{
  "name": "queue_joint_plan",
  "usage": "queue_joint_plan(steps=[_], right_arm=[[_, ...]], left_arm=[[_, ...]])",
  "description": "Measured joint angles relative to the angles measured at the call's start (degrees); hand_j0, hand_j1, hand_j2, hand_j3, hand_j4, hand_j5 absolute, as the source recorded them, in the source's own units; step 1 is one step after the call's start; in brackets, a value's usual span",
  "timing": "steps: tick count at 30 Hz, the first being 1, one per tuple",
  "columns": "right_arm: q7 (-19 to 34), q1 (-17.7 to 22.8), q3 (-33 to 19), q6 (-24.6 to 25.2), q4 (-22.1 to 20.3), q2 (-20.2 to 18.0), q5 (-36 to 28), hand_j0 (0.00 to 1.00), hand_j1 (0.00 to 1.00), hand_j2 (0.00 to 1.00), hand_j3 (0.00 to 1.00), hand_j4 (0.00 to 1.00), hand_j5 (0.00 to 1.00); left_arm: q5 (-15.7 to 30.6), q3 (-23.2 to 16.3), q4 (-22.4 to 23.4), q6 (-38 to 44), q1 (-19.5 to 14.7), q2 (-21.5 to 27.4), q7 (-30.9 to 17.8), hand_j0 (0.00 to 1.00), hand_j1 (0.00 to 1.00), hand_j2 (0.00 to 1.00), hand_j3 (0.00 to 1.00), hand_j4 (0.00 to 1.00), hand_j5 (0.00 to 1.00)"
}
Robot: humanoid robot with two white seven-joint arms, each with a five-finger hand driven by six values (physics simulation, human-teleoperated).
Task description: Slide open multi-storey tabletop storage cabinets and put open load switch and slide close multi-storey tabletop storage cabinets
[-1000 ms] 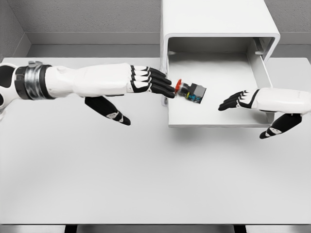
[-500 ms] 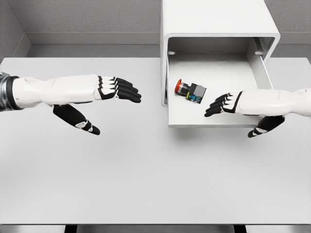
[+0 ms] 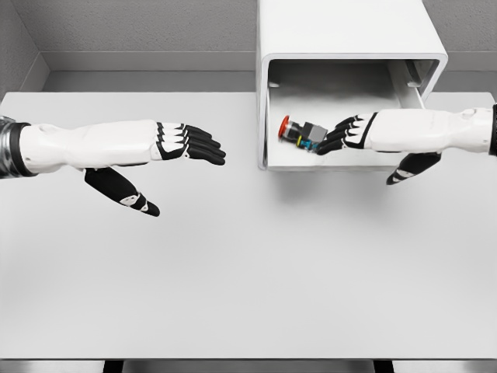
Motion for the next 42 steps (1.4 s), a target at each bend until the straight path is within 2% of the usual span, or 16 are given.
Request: queue_joint_plan(steps=[3,6,10,13,16,19,22,27,36,42], right_arm=[[0.00,-1.67,-0.31,0.02,4.58,2.66,0.59,1.00,1.00,1.00,1.00,1.00,1.00],[0.00,-2.20,-0.41,0.02,7.29,4.54,0.82,1.00,1.00,1.00,1.00,1.00,1.00],[-0.02,-1.93,-0.45,0.01,8.45,5.36,0.94,1.00,1.00,1.00,1.00,1.00,1.00],[-0.09,-1.49,-0.46,0.00,7.64,5.45,1.00,1.00,1.00,1.00,1.00,1.00,1.00],[-0.41,-1.23,-0.47,0.01,3.33,4.16,0.97,1.00,1.00,1.00,1.00,1.00,1.00],[-0.90,3.00,-0.42,-0.01,-0.74,0.76,0.86,1.00,1.00,1.00,1.00,1.00,1.00],[-1.92,6.33,-0.35,-0.02,-2.02,-1.90,0.76,1.00,1.00,1.00,1.00,1.00,1.00],[-2.38,8.44,-0.42,0.01,-1.15,-3.57,0.61,1.00,1.00,1.00,1.00,1.00,1.00],[-2.74,8.35,0.13,0.03,-0.01,-5.49,0.50,1.00,1.00,1.00,1.00,1.00,1.00],[-2.95,8.26,-0.22,0.03,2.92,-5.57,0.28,1.00,1.00,1.00,1.00,1.00,1.00]], left_arm=[[-0.01,0.00,-0.01,0.00,0.00,0.04,0.00,1.00,1.00,1.00,1.00,1.00,1.00],[-0.01,0.00,-0.01,0.00,0.18,0.07,0.00,1.00,1.00,1.00,1.00,1.00,1.00],[-0.01,-0.02,0.00,0.00,0.44,0.12,0.00,1.00,1.00,1.00,1.00,1.00,1.00],[-0.01,-0.01,0.02,0.00,0.53,0.16,0.00,1.00,1.00,1.00,1.00,1.00,1.00],[-0.03,0.01,0.01,-0.01,0.88,0.17,0.00,1.00,1.00,1.00,1.00,1.00,1.00],[-0.07,0.01,0.02,-0.02,0.88,0.18,0.00,1.00,1.00,1.00,1.00,1.00,1.00],[-0.08,0.01,0.02,0.00,0.88,0.18,0.00,1.00,1.00,1.00,1.00,1.00,1.00],[-0.19,0.13,0.06,0.00,1.32,0.23,0.00,1.00,1.00,1.00,1.00,1.00,1.00],[-0.36,0.18,0.26,0.00,1.23,0.19,0.00,1.00,1.00,1.00,1.00,1.00,1.00],[-0.43,0.25,0.32,0.00,1.23,0.12,0.00,1.00,1.00,1.00,1.00,1.00,1.00]])
